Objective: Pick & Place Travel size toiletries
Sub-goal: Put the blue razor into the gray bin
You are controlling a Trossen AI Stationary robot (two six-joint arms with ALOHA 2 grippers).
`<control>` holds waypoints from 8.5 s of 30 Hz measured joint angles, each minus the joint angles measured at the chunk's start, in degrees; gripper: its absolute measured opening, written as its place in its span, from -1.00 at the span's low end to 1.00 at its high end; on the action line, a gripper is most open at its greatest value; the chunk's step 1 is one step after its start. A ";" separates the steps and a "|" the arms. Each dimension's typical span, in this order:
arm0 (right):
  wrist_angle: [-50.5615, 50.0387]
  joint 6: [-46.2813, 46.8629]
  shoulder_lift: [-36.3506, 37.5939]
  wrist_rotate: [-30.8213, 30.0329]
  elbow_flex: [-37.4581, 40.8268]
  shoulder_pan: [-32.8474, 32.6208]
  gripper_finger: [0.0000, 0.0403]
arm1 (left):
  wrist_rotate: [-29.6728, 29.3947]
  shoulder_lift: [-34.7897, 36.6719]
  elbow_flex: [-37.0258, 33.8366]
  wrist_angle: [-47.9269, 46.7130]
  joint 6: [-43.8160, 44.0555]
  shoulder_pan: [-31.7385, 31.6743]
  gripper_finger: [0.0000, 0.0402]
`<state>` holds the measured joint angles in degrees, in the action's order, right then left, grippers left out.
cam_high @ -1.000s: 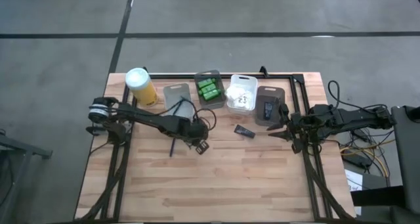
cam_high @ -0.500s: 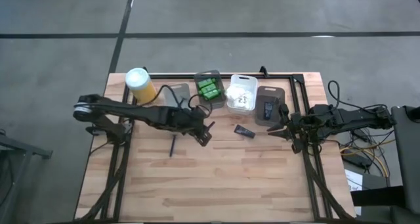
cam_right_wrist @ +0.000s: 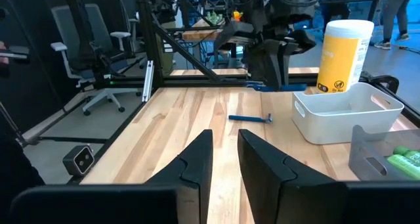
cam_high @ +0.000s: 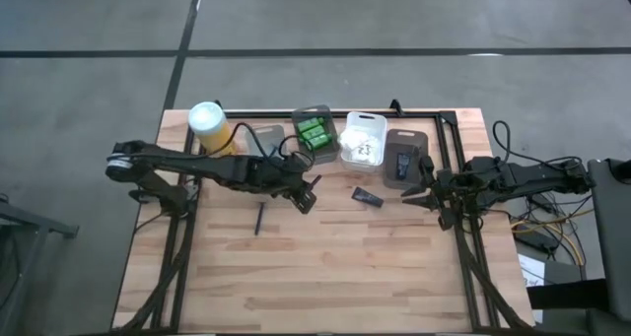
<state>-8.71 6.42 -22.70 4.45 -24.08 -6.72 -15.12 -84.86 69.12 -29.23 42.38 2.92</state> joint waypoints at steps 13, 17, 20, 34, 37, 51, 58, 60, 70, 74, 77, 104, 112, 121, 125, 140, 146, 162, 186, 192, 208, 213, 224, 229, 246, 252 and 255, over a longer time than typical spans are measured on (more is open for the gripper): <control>0.00 0.00 -0.02 -0.02 0.00 0.00 -0.48 | -0.03 3.56 -0.02 -0.44 -5.00 -6.65 -0.87; 0.00 0.00 -0.01 -0.02 0.00 0.02 -0.45 | -0.08 4.57 -0.02 -1.52 -6.98 -9.82 -0.87; 0.00 0.00 0.00 0.00 0.00 0.00 -0.42 | -0.02 5.20 -0.02 -3.25 -8.24 -12.40 -0.87; 0.02 0.00 -0.01 -0.01 0.00 0.02 -0.24 | 0.05 4.46 -2.17 -10.86 -13.43 -24.08 -0.86; 0.01 0.00 -0.01 -0.01 0.00 0.01 -0.20 | 0.16 3.99 -4.67 -10.98 -13.08 -25.86 -0.86; 0.00 0.00 -0.01 0.00 0.00 0.01 -0.05 | 0.16 3.54 -18.86 -0.31 -9.27 -30.10 -0.86; 0.02 0.00 -0.02 -0.02 0.00 0.02 0.00 | 0.33 3.54 -21.10 1.22 -9.19 -30.34 -0.84; 0.00 0.00 -0.01 -0.02 0.00 0.02 0.00 | 1.06 3.54 -21.46 1.20 -8.80 -30.34 -0.80; 0.01 0.00 -0.02 0.00 0.00 0.01 -0.12 | 1.70 3.54 -21.49 1.43 -7.17 -30.34 -0.53; 0.01 -0.01 -0.02 0.00 0.00 0.01 -0.17 | 1.74 3.54 -21.49 1.99 -7.18 -30.34 -0.39; 0.02 -0.02 -0.02 -0.02 0.00 0.02 -0.21 | 1.80 3.54 -21.25 2.26 -7.18 -30.34 -0.30; 0.01 0.00 -0.01 0.00 0.00 0.02 -0.61 | -2.12 9.93 -8.04 1.59 -17.22 -15.15 -0.25; 0.01 0.00 -0.02 -0.01 0.00 0.01 -0.72 | -5.63 10.93 -8.11 -3.36 -3.28 -1.76 -0.25; 0.01 0.00 0.00 -0.02 0.00 0.01 -0.79 | -5.94 10.71 -11.51 -11.04 19.71 10.00 -0.26; 0.01 0.00 -0.01 -0.02 0.00 0.01 -0.75 | -5.05 9.17 -13.41 -13.35 28.51 11.95 -0.26; 0.01 0.00 -0.02 0.00 0.00 0.01 -0.52 | 6.91 5.05 -22.88 -6.21 37.34 11.96 -0.26; 0.01 0.00 -0.02 -0.01 0.00 0.00 -0.44 | 8.84 4.00 -25.74 -5.29 42.91 11.08 -0.26; 0.00 0.00 0.00 0.00 0.00 0.01 -0.24 | 7.44 7.09 -25.33 -12.37 44.38 8.07 -0.26; 0.00 0.00 -0.02 0.00 0.00 0.02 -0.01 | 6.82 -3.69 -25.09 -8.72 41.37 6.07 -0.26; 0.00 0.00 -0.01 -0.01 0.00 0.02 -0.02 | 7.16 -3.98 -25.16 -8.66 39.63 6.07 -0.26; 0.00 0.00 -0.02 -0.02 0.00 0.02 -0.23 | 8.35 -4.08 -25.27 -8.06 36.25 6.07 -0.89; 0.02 0.00 -0.02 0.00 0.00 0.02 -0.30 | 8.71 -4.00 -25.11 -8.07 36.05 6.07 -0.87; 0.00 0.00 -0.02 -0.02 0.00 0.00 -0.46 | 9.54 0.74 -21.27 -7.44 33.15 6.11 -0.87; 0.02 0.00 -0.01 -0.02 0.00 0.01 -0.53 | 9.00 2.83 -17.95 -7.82 31.02 6.14 -0.87; 0.00 0.00 -0.02 -0.01 0.00 0.02 -0.76 | 2.82 5.53 -0.83 -8.06 20.43 5.79 -0.86; 0.00 0.00 -0.02 -0.01 0.00 0.02 -0.78 | 0.53 5.53 3.09 -8.22 16.95 5.16 -0.86; 0.00 0.00 -0.02 -0.02 0.00 0.02 -0.75 | 0.14 5.53 3.82 -9.03 15.86 4.24 -0.86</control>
<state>-8.71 6.42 -22.72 4.43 -24.08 -6.70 -14.98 -79.33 72.95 -38.26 58.24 7.16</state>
